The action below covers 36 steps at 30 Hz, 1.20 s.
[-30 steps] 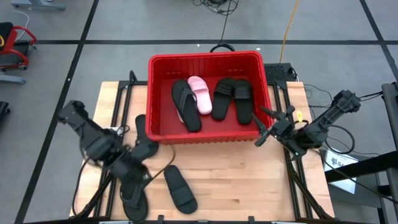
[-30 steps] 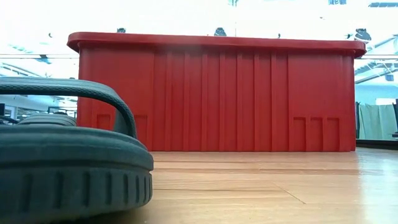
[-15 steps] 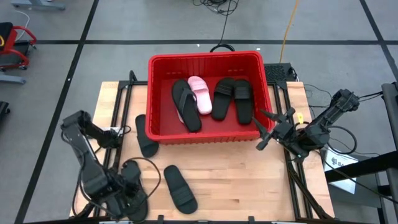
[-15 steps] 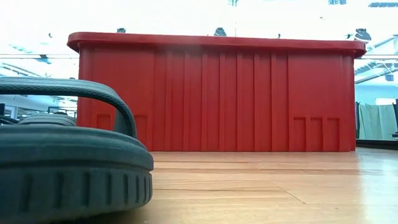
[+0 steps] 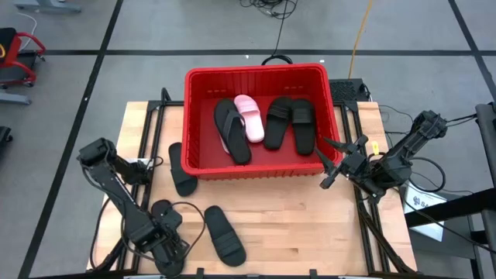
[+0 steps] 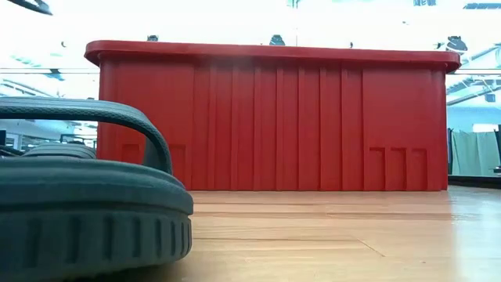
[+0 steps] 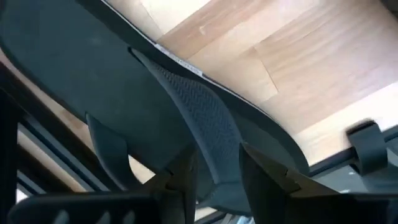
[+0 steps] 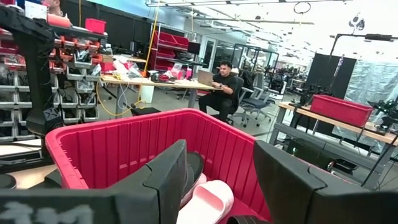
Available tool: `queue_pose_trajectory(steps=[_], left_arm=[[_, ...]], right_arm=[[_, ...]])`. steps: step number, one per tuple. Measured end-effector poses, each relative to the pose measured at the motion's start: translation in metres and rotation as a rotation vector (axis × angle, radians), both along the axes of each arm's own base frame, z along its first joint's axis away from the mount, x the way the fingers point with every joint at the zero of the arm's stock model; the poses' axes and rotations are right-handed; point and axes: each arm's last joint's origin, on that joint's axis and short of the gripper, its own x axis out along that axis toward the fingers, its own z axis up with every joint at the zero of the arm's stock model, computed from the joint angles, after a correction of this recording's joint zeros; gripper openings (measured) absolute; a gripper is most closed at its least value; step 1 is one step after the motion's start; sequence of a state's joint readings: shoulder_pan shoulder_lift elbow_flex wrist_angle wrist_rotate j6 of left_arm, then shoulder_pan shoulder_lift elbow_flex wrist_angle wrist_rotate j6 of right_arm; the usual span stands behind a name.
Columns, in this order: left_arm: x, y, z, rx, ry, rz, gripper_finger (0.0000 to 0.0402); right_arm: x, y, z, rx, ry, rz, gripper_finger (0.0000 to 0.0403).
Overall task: Pick and place slides into bin
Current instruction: Put the black slipper into the red bin
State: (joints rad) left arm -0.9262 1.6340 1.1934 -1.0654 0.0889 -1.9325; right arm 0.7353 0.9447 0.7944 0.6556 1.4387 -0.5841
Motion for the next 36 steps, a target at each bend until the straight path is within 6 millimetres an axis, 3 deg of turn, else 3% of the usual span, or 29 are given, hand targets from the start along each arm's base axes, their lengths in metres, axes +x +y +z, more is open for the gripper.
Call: queue_pose_trajectory(steps=[4,28,36], left_arm=[[-0.002,0.002,-0.011,-0.001,0.001,-0.011,0.0108],[-0.007,-0.013,-0.011,-0.041,-0.092,0.011,0.0108],[-0.004,-0.017,-0.021,-0.02,-0.088,0.007,0.0108]], right_arm=[[0.0,0.0,0.0,0.013,-0.011,0.0,0.0176],[0.0,0.0,0.0,0.015,-0.014,0.0,0.0176],[0.0,0.0,0.0,0.015,-0.014,0.001,0.0176]])
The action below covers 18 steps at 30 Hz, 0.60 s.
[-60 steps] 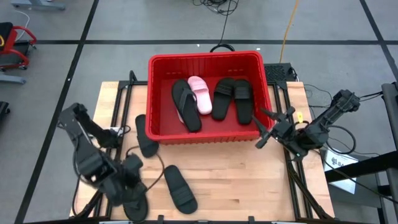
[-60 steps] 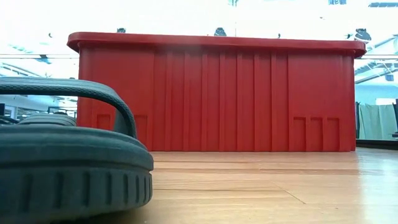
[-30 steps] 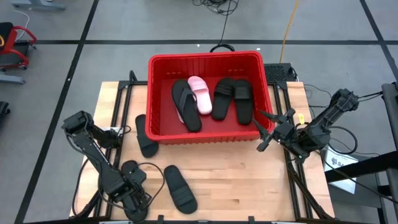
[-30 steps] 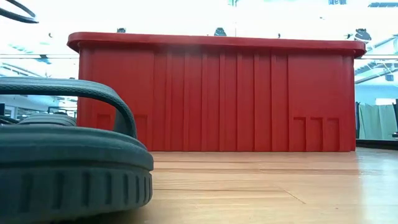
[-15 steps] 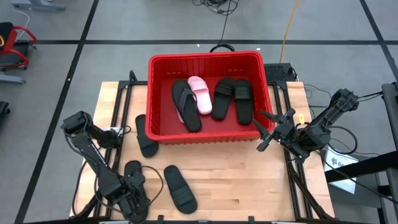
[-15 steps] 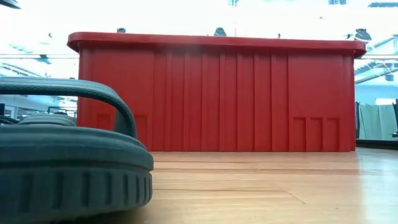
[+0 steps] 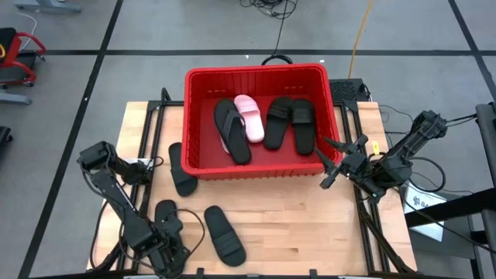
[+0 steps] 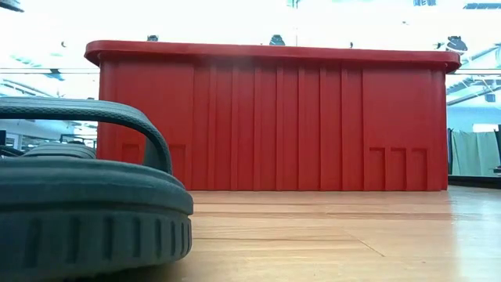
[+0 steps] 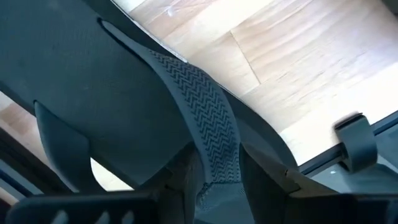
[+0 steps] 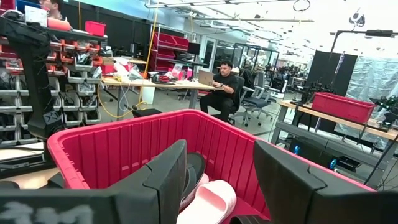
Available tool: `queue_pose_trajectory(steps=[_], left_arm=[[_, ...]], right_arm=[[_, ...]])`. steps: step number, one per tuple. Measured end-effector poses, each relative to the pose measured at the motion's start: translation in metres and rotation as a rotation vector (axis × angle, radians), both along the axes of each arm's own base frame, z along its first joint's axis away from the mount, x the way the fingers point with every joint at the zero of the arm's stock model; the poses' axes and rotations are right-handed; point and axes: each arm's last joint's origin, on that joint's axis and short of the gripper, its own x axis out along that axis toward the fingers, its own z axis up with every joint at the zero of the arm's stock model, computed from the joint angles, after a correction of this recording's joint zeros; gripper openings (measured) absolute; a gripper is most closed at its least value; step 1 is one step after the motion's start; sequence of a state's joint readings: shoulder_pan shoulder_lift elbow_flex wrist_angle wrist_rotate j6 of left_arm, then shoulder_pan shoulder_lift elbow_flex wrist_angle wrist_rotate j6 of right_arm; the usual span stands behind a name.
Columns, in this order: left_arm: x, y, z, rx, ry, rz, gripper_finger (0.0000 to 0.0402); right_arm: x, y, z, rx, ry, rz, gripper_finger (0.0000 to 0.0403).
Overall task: Pick and place slides into bin
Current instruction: Put the black slipper into the red bin
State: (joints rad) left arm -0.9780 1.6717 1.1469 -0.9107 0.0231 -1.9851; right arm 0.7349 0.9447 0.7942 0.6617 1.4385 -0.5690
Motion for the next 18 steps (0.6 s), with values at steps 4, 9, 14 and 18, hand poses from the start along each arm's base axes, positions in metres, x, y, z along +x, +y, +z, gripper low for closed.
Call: queue_pose_trajectory(steps=[4,9,14,18], left_arm=[[0.001,-0.002,-0.001,-0.015,-0.008,0.015,0.0108],[0.004,-0.005,0.0,-0.031,-0.056,0.021,0.0108],[0.006,-0.007,-0.01,0.004,-0.055,0.02,0.0108],[0.01,-0.014,-0.016,-0.024,-0.071,-0.009,0.0108]], right_arm=[[0.0,0.0,0.0,0.0,0.0,0.0,0.0176],[0.0,0.0,0.0,0.005,-0.005,0.001,0.0176],[0.0,0.0,0.0,0.006,-0.005,0.001,0.0176],[0.0,0.0,0.0,0.011,-0.011,0.001,0.0176]])
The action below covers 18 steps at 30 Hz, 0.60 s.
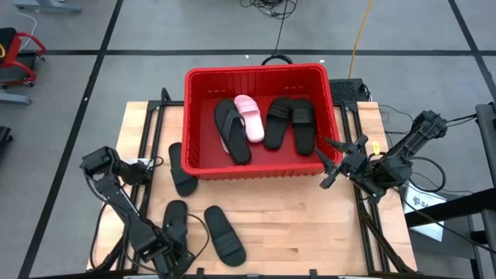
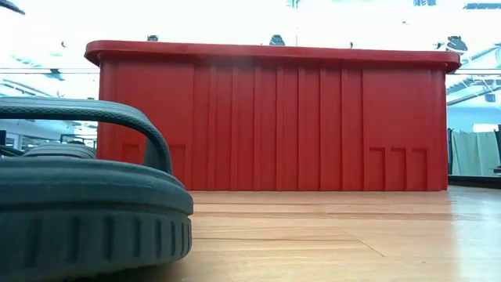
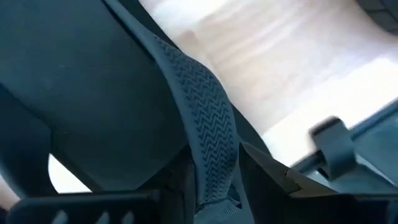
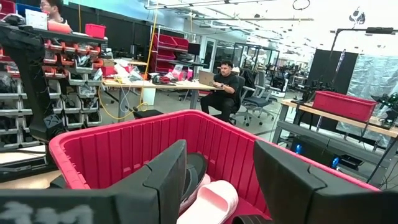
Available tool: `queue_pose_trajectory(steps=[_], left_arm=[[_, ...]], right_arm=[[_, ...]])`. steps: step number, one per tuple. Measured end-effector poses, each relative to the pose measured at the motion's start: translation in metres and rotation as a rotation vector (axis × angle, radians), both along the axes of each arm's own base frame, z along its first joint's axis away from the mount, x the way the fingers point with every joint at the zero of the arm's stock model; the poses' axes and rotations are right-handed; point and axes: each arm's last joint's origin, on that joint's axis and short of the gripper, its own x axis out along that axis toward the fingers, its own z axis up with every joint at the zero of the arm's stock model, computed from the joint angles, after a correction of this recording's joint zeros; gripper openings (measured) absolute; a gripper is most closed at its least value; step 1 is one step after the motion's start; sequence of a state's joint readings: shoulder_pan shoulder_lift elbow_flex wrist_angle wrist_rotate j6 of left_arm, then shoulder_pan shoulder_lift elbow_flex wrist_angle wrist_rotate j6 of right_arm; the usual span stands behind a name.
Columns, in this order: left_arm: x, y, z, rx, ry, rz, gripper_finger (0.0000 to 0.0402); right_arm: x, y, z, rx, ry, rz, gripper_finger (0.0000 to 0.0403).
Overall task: Pick and place slides into bin
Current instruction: Put the black slipper into the red bin
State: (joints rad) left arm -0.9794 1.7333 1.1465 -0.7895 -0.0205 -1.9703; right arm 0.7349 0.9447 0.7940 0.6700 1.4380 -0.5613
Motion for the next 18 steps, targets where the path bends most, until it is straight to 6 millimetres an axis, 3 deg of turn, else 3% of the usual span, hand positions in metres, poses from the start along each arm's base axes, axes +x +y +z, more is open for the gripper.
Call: queue_pose_trajectory(steps=[4,9,18], left_arm=[[0.0024,-0.0011,-0.0003,-0.018,-0.008,-0.002,0.009],[0.002,-0.0013,-0.0003,-0.026,0.004,-0.005,0.0014],[0.002,0.0009,0.0081,-0.043,-0.029,-0.133,0.0003]], right_arm=[[-0.0003,-0.0002,0.0007,0.007,-0.008,0.0,0.0176],[-0.0004,-0.0003,0.0009,0.011,-0.012,0.0,0.0176],[-0.0002,-0.0002,0.0005,0.062,-0.056,0.006,0.0176]])
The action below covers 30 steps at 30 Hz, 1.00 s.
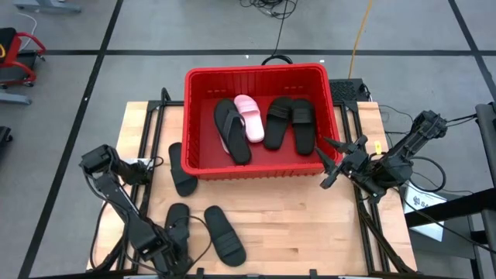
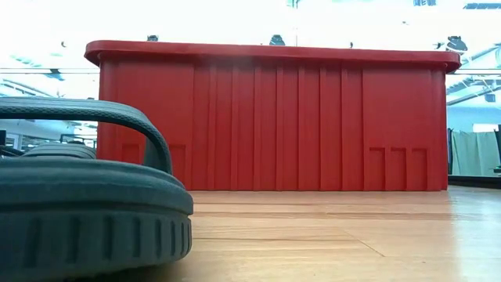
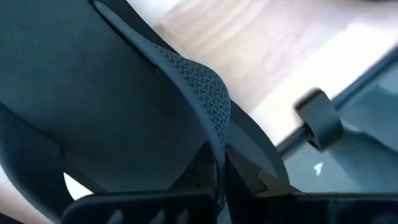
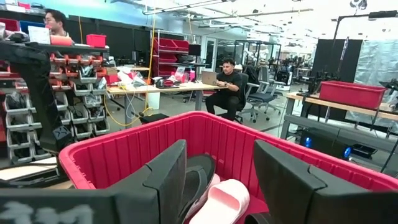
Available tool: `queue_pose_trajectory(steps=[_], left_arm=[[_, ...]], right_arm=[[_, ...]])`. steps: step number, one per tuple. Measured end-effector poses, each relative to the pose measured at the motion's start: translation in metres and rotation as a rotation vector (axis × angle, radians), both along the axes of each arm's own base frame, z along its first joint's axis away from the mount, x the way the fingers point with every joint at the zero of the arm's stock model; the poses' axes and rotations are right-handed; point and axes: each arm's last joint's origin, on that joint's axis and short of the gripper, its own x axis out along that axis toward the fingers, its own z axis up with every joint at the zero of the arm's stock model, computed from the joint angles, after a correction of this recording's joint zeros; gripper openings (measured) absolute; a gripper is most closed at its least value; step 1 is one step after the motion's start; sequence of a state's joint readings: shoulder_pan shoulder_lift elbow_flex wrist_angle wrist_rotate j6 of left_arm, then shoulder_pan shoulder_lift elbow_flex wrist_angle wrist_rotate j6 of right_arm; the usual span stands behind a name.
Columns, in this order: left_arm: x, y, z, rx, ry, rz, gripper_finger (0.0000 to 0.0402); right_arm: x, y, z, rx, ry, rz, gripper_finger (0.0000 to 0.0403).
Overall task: Pick and place slides into bin
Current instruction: Put the black slipper into the red bin
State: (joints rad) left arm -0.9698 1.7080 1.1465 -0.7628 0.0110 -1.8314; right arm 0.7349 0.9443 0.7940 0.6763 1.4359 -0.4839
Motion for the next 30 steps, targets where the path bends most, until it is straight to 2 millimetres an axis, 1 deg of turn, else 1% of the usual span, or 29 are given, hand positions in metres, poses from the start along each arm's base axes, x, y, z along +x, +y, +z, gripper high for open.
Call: queue_pose_trajectory(steps=[2,5,9,11,14,17,22,27,30], left_arm=[[-0.001,0.002,0.006,-0.019,-0.011,-0.046,0.0002],[0.0,0.004,0.022,-0.063,-0.041,-0.14,0.0002],[0.001,0.009,0.054,-0.148,-0.072,-0.301,0.0001],[0.003,0.013,0.072,-0.171,-0.095,-0.373,0.0001],[0.009,0.019,0.1,-0.167,-0.136,-0.49,0.0001],[0.012,0.028,0.128,-0.132,-0.161,-0.581,0.0001],[0.019,0.049,0.168,-0.081,-0.203,-0.623,0.0],[0.027,0.07,0.196,-0.019,-0.279,-0.688,0.0],[0.034,0.084,0.208,0.073,-0.345,-0.731,0.0]], right_arm=[[0.0,0.0,0.0,0.0,0.0,0.0,0.0176],[0.0,0.0,0.0,0.0,0.0,0.0,0.0176],[0.0,0.0,0.0,-0.003,-0.003,0.009,0.0176],[0.001,0.001,0.001,-0.015,-0.016,0.047,0.0176],[0.002,0.003,0.001,-0.014,-0.067,0.14,0.0176],[0.005,0.008,-0.001,0.008,-0.119,0.276,0.0176],[0.009,0.015,-0.008,0.093,-0.161,0.506,0.0176],[0.011,0.021,-0.016,0.226,-0.163,0.662,0.0176],[0.012,0.023,-0.019,0.313,-0.159,0.731,0.0176]])
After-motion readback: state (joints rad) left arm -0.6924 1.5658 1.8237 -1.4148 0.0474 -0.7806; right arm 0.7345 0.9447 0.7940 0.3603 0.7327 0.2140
